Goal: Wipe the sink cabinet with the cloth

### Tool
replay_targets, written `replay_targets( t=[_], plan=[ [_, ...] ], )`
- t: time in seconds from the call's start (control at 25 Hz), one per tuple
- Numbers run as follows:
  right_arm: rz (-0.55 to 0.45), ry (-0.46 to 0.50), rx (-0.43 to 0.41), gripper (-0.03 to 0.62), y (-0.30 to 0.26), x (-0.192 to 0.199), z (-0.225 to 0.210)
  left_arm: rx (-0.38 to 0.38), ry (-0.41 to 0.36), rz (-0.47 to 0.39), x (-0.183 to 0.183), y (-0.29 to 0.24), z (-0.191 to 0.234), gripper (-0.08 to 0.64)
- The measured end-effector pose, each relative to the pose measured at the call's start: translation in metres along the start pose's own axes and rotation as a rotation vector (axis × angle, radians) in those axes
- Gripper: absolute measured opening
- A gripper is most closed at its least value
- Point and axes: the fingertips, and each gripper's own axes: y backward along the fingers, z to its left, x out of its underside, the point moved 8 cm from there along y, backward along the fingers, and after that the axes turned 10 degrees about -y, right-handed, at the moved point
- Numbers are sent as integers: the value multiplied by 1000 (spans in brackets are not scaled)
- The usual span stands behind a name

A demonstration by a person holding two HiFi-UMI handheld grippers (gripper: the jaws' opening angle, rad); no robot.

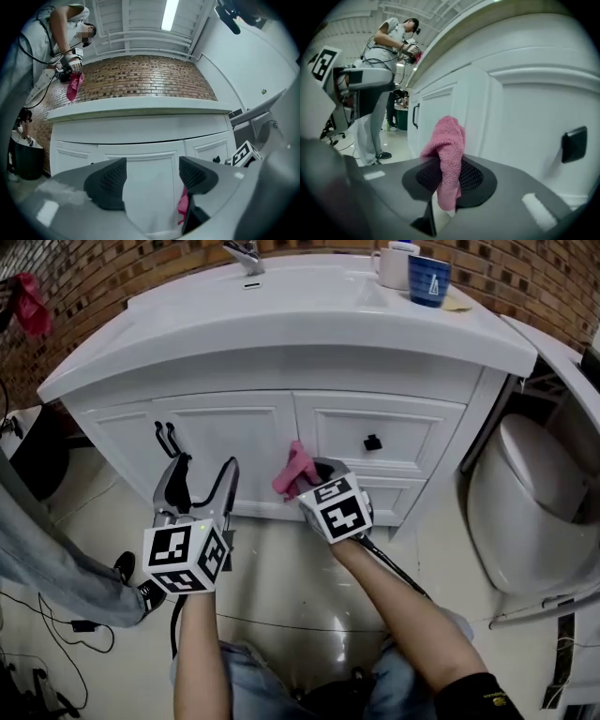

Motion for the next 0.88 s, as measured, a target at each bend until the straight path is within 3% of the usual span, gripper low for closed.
replay_targets(
  t=[0.16,0.44,0.6,0.76,0.88],
  plan=[
    [-2,-98,109,66,34,9,-49,16,16,-10,-2,-6,-7,354],
    [-67,-280,339,63,150,25,-160,99,33,-32,-1,-32,-46,354],
    [-84,-295,428,66,184,28,-182,125,57,-50,-7,-39,-65,354],
    [-90,-305,455,64,183,29,-180,139,48,-58,-11,-39,-73,354],
    [-63,-286,356,65,153,35,-155,125,44,-52,-9,-34,-66,354]
  ],
)
